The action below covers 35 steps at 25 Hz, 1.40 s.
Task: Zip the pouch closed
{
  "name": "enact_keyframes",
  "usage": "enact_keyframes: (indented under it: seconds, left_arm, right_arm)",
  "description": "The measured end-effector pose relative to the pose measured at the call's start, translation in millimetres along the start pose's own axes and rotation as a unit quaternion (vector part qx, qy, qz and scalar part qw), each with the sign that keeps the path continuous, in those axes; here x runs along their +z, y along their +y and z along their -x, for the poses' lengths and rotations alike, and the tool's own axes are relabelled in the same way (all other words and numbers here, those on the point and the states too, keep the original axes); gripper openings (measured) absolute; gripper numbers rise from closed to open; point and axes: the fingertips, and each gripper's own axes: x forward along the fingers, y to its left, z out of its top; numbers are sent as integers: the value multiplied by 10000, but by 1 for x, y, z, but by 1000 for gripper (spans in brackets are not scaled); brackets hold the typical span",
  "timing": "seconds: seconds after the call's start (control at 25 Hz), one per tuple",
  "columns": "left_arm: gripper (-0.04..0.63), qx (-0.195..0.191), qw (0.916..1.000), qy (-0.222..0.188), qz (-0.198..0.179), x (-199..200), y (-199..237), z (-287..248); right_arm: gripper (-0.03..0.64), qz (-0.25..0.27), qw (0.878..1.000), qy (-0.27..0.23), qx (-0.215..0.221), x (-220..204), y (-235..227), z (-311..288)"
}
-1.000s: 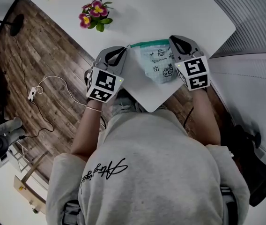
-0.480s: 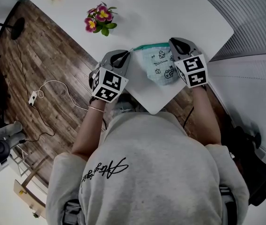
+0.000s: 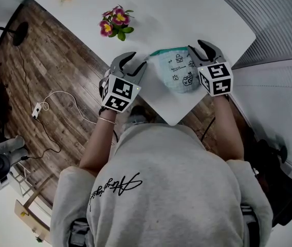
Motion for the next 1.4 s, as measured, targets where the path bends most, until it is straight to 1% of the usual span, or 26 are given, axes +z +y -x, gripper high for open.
enact_keyframes:
  seconds: [0.08,0.2,0.4,0.6,0.92,1.2,1.4]
  left_arm:
    - [180,39,9999,-93,32,4,2,7]
    - [190,101,9996,-244,61,9,8,16]
    - [198,150,9986,-499,60,20,16,35]
    - [198,175,9962,-843,97,38,25,57]
    - [198,124,9914,-1306,39,64,37,84]
    - [198,92,9851,-1715,23,85,45,105]
    - [198,104,9811,-1931,-94,96,49,118]
  right_arm:
    - [167,-62,9999,-128,-68,8,-1,7]
    - [175,-229,9987,-413,-176,22,-2,18]
    - [190,-116,9971,-672,-332,44,4,35]
    - [195,-80,9946,-953,-396,68,18,50]
    - [195,-42,9903,-1312,-465,99,41,70]
    - [195,-80,9866,-1538,-531,115,58,85]
    - [195,-152,9833,-1716,-584,127,69,93]
